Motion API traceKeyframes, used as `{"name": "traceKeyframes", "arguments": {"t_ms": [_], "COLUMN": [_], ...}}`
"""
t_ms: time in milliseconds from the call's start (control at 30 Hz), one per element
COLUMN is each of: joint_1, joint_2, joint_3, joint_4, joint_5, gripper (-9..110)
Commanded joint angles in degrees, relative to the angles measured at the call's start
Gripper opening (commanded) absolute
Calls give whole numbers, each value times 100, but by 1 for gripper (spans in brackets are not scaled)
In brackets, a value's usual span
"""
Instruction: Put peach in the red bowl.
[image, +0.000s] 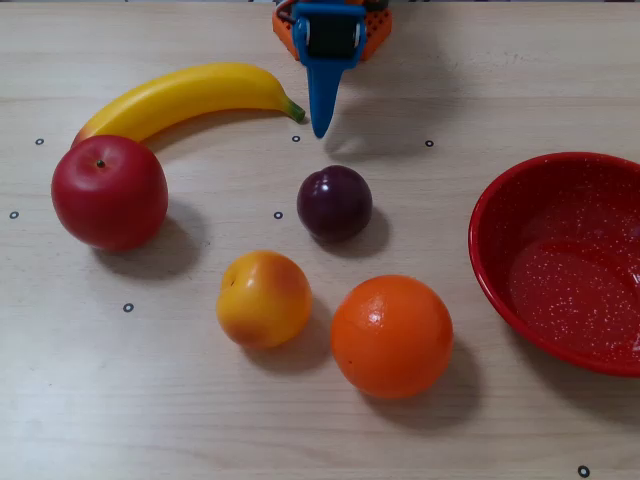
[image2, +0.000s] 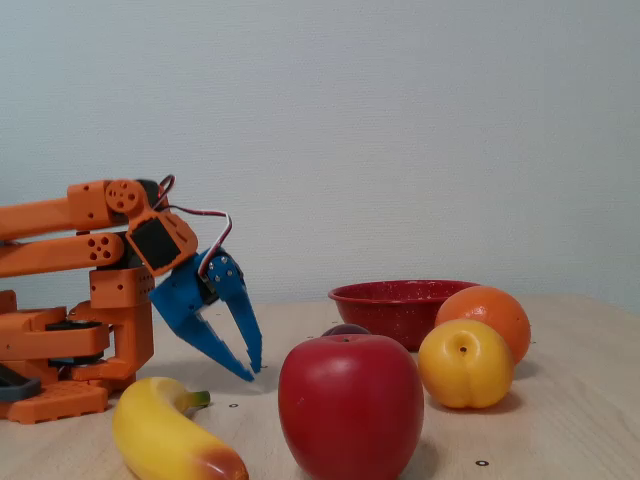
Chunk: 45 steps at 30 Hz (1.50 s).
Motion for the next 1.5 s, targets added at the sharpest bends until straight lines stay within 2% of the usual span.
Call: {"name": "traceKeyframes", "arguments": {"t_ms": [0,300,433,867,1300,1467], "joint_1": [185,615,817,1670,2092,2092], "joint_2": [-176,-1169,-1626,-4034,-5273,-6240], "joint_3": [-958,-2716,-3428,-6530,-7523,-8438], "joint_4": [237,958,1116,2689,2347,2496], "joint_5": [-123,-387,-694,-1925,-3032,-3577], "gripper": [0,0,0,0,0,0]}}
